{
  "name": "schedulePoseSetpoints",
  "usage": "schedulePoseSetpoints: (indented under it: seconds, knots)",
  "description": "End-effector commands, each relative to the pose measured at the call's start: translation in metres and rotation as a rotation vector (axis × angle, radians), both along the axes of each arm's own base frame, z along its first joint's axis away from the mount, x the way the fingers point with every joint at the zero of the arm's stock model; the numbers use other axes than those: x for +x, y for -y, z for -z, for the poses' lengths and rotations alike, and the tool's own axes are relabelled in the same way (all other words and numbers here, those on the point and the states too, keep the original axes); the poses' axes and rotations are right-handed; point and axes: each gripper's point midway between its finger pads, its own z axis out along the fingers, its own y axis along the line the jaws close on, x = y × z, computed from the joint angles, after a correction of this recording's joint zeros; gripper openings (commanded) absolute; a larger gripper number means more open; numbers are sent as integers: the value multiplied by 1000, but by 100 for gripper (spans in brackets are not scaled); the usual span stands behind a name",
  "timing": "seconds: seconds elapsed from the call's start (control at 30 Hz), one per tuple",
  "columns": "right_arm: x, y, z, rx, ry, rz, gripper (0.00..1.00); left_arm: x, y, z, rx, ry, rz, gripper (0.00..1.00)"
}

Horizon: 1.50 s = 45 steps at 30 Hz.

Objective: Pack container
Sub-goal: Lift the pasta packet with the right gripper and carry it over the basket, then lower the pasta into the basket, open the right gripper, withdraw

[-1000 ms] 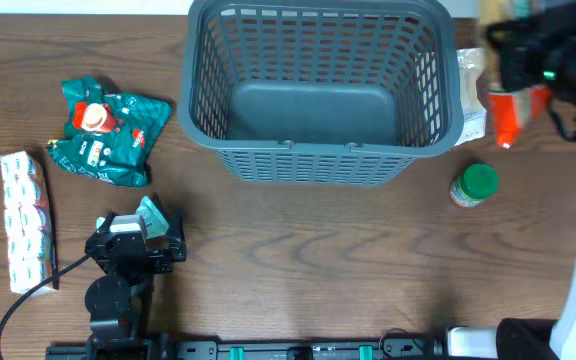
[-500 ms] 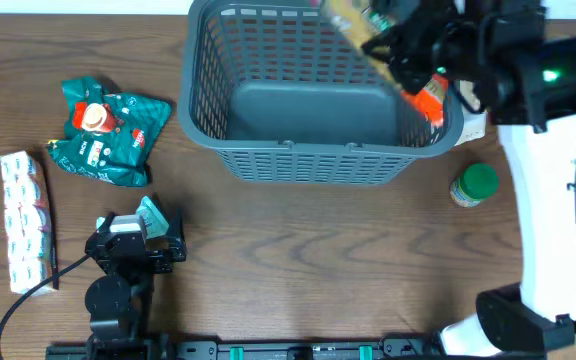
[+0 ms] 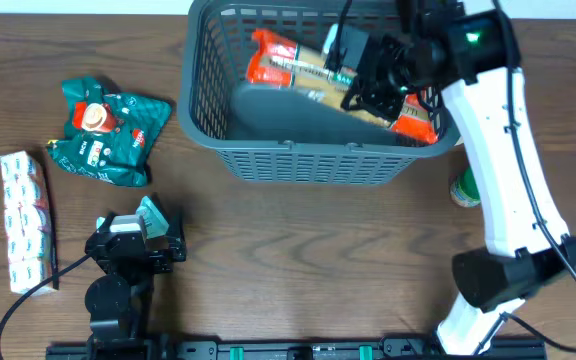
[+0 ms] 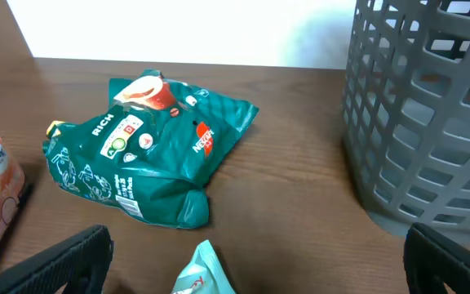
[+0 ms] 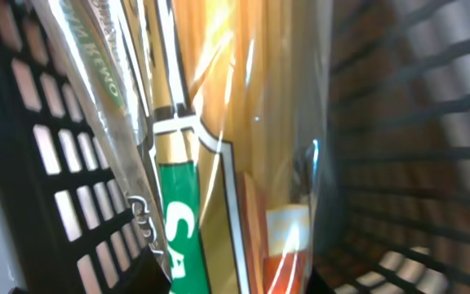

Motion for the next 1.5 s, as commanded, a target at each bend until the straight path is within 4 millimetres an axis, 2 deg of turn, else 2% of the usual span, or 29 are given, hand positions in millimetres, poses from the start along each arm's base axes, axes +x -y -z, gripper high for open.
schedulePoseSetpoints:
  seconds: [0.0,0.17,0.83,1.0,1.2,1.4,1.43,1.47]
  knots:
    - [-10,-18,-11,75,2,-108,1,0,1,12,6,-25,9,99]
    - [-17,-19,15,55,-102,-135,1,0,1,12,6,-25,9,99]
    - [-30,-34,19,57,-136,-180,1,0,1,12,6,-25,9,99]
    - [-31,-33,32,49,-163,-177,1,0,1,12,6,-25,9,99]
    - [-29,-34,62,41,-210,-160,1,0,1,12,6,-25,9,98]
    - [-28,-33,67,42,-223,-143,1,0,1,12,6,-25,9,99]
    - [-27,-33,67,42,-223,-132,5,0,1,12,6,-25,9,99]
    - [-25,-32,68,36,-225,-110,39,0,1,12,6,-25,9,99]
